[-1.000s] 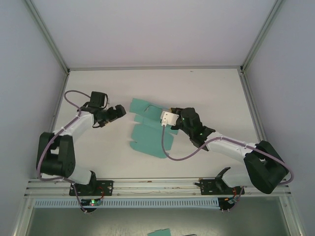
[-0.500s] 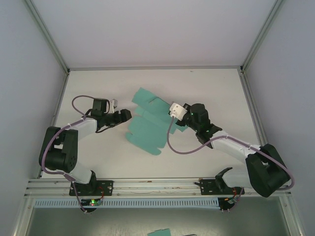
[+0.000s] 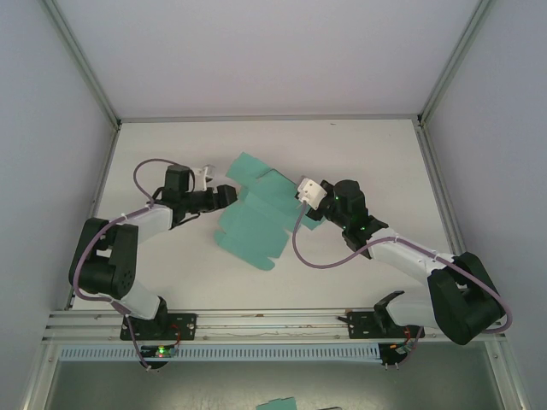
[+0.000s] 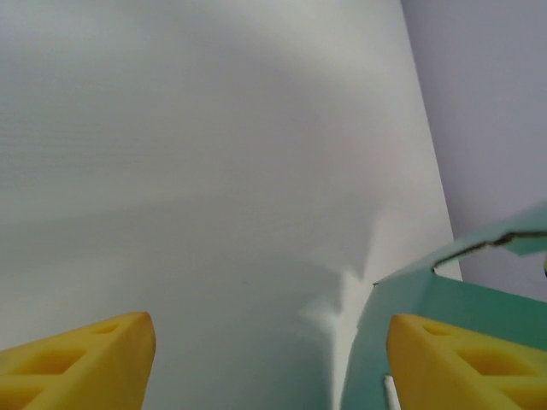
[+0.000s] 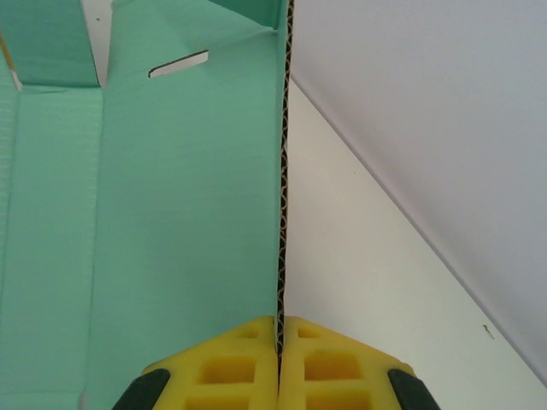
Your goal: Assemble paper box
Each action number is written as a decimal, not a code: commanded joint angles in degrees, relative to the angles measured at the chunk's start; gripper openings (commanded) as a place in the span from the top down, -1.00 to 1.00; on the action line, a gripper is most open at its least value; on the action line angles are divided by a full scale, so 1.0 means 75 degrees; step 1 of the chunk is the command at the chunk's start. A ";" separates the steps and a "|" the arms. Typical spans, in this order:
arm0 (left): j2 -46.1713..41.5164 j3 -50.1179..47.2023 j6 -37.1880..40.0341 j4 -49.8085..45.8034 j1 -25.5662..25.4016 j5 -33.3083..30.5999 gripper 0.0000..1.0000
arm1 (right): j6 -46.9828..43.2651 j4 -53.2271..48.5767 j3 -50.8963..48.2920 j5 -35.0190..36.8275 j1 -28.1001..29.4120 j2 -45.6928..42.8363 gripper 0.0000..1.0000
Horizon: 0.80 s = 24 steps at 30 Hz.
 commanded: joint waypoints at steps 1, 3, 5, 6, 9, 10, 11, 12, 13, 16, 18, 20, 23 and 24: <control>-0.0161 0.0017 0.0495 0.0520 -0.0248 0.0632 -0.43 | 0.0245 0.0258 0.0024 -0.0263 -0.0063 0.0053 1.00; -0.0143 0.0002 0.0554 0.0654 -0.0363 0.0867 -0.43 | 0.0328 0.0374 0.0017 -0.0244 -0.0061 0.0099 1.00; -0.0054 0.0110 0.0709 0.0499 -0.0517 0.0750 -0.30 | 0.0413 0.0583 -0.0011 -0.0264 -0.0059 0.0141 1.00; 0.0027 0.0228 0.0786 0.0286 -0.0583 0.0611 -0.20 | 0.0465 0.0614 0.0016 -0.0352 -0.0065 0.0158 1.00; 0.0369 0.0388 0.0568 0.0447 -0.0631 0.0603 -0.13 | 0.0622 0.0680 0.0090 -0.0663 -0.0054 0.0193 1.00; 0.0499 0.0396 0.0394 0.0734 -0.0650 0.0760 -0.13 | 0.0590 0.0732 0.0088 -0.0757 -0.0035 0.0215 1.00; 0.0624 0.0371 0.0169 0.1100 -0.0658 0.0923 -0.13 | 0.0737 0.0797 0.0086 -0.0830 -0.0040 0.0245 1.00; 0.0759 0.0380 -0.0041 0.1464 -0.0704 0.1099 -0.13 | 0.0777 0.0852 0.0092 -0.0860 -0.0032 0.0312 1.00; 0.0849 0.0389 -0.0195 0.1701 -0.0725 0.1203 -0.14 | 0.0802 0.0879 0.0091 -0.0841 -0.0007 0.0364 1.00; 0.1021 0.0440 -0.0454 0.2178 -0.0829 0.1334 -0.14 | 0.0868 0.0986 0.0081 -0.0780 0.0061 0.0510 1.00; 0.1091 0.0588 -0.0373 0.1959 -0.0903 0.1307 0.02 | 0.0880 0.1073 0.0061 -0.0772 0.0113 0.0574 1.00; 0.1124 0.0711 -0.0204 0.1621 -0.0970 0.1194 0.32 | 0.0897 0.1132 0.0086 -0.0743 0.0160 0.0612 1.00; 0.1019 0.0719 0.0076 0.1155 -0.0994 0.0900 0.88 | 0.0839 0.1162 0.0115 -0.0649 0.0167 0.0597 1.00; 0.0963 0.0706 0.0156 0.0992 -0.1000 0.0760 0.99 | 0.0781 0.1142 0.0127 -0.0626 0.0163 0.0570 1.00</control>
